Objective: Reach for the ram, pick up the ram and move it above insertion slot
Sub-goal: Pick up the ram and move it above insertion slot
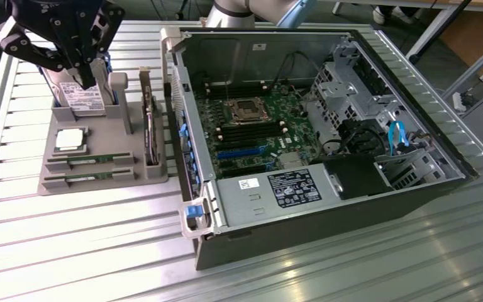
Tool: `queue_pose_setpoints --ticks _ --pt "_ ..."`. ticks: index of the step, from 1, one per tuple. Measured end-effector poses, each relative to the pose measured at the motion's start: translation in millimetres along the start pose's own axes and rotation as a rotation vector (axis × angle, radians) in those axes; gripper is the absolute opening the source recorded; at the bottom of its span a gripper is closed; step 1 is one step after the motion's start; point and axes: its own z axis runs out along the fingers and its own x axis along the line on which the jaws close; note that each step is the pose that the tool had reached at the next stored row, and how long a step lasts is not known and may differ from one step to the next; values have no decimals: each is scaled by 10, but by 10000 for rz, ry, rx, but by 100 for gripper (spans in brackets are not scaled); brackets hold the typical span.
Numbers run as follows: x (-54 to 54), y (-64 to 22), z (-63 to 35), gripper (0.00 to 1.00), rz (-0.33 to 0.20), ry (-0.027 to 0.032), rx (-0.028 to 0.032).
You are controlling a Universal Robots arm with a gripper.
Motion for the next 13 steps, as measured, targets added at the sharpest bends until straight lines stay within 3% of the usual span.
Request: queue_pose_setpoints --ticks 13 --pt "0 0 0 10 -1305 55 -34"
